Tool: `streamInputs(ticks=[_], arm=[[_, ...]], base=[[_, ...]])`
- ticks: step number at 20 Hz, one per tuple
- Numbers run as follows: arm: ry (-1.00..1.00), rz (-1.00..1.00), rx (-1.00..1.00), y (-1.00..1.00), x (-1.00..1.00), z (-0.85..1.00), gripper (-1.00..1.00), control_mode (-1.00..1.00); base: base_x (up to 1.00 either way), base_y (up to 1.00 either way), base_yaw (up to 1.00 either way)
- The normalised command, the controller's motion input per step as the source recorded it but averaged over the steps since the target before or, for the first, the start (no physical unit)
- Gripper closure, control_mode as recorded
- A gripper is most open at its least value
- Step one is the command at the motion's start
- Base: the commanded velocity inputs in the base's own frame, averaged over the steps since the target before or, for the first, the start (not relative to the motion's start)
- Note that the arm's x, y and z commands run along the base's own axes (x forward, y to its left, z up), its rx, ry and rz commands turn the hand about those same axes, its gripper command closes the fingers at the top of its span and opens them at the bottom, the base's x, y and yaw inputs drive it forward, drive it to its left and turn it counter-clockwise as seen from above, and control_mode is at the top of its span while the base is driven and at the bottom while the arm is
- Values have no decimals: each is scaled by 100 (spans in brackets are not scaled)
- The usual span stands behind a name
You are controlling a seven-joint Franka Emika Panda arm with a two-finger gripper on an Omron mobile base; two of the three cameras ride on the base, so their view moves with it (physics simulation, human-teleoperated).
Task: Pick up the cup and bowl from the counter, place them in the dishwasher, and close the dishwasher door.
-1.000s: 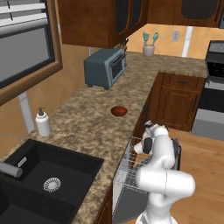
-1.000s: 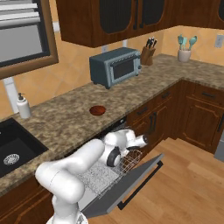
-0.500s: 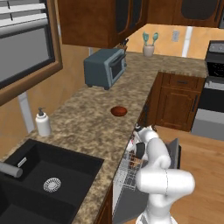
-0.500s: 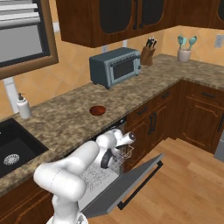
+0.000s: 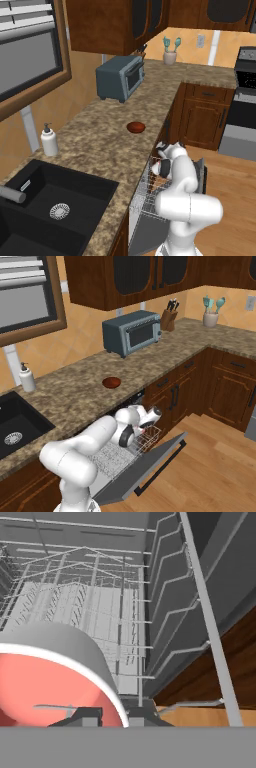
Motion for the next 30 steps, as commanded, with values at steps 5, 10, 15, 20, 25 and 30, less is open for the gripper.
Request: streamInputs(ticks=[5, 10, 15, 20, 25, 30], arm=[[2, 15, 0, -78, -77, -82, -100, -100], [-24, 6, 0, 0, -35, 19, -100, -100], [-25, 5, 0, 40, -8, 55, -100, -100], [-4, 0, 0, 36, -32, 90, -100, -100], [11, -11, 9, 29, -50, 90, -100, -100], [17, -61, 8, 57, -27, 40, -100, -100]], base=[[0, 0, 0], [0, 0, 0], [0, 0, 0], [0, 0, 0], [0, 0, 0], [0, 0, 0]])
